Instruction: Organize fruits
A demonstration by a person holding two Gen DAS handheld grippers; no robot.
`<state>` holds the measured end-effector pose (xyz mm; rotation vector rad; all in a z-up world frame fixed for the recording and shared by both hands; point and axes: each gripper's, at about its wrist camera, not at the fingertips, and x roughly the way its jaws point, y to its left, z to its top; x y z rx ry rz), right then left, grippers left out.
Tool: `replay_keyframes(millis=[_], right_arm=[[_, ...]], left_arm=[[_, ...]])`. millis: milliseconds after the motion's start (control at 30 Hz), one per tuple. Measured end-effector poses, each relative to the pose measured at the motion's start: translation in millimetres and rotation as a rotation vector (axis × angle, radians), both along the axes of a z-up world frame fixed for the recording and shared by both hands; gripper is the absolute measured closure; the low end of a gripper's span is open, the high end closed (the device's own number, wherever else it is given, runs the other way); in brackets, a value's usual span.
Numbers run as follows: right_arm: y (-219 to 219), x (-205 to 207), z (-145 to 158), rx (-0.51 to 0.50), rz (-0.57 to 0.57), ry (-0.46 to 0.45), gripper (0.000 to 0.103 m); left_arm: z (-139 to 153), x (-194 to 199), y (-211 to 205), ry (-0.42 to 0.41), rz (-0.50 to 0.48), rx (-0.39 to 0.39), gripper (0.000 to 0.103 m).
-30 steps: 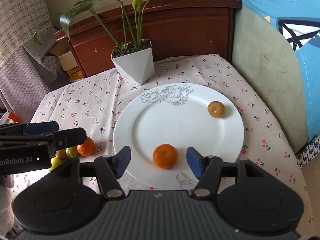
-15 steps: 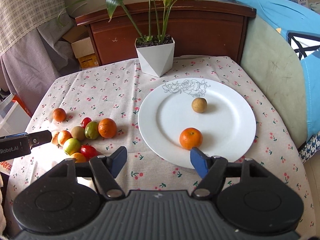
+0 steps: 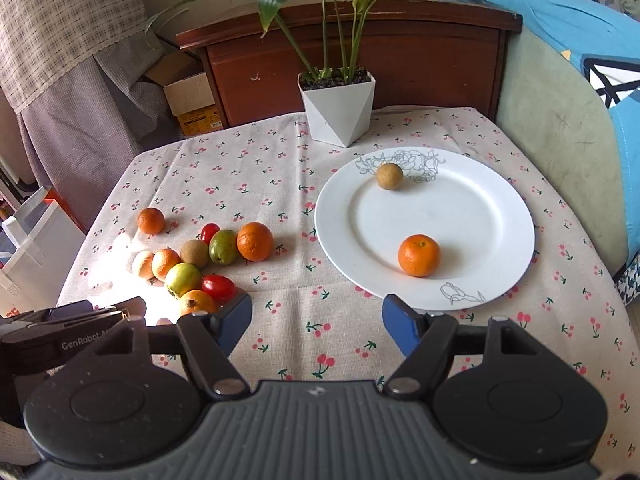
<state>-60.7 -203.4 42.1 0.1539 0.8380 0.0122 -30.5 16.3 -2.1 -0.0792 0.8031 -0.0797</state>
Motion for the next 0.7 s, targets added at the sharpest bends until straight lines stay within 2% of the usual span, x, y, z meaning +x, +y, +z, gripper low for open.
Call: replay_keyframes(millis=[67,100,200,267,433,700], right_arm=[[2.6,0.3,0.7,-0.010,0.011,-0.006,0.030],[3.7,0.1,1.0,-0.014,0.017,-0.011,0.030],[5.8,-0.8,2.8,-0.021,0.029,-0.029,0.029],[6.8,-1.5,4.2,-0.023,0.037,-0.039,0.026],[8.9,-2.3,5.8,-0.026,0.047,-0.044,0.025],[8.7,-2.8,4.9,-0.023,0.047,-0.040,0.025]], left_arm=[[-3.3,-0.5,-6.3,-0.029,-0.017,-0.022,0.019],[-5.0,0.5,-11.3,-0.040,-0.023,-0.018,0.013],[-14.5,3.1,-27.1,-0.080,-0.042,0.045,0.000],[-18.9,1.3,-37.7,-0.099,-0.055,0.123,0.000],[-21.6,-2.9,-40.0,-0.137,-0.071,0.119,0.000],[-21.6,-15.6,-37.5,-0.134,-0.054,0.119,0.000]])
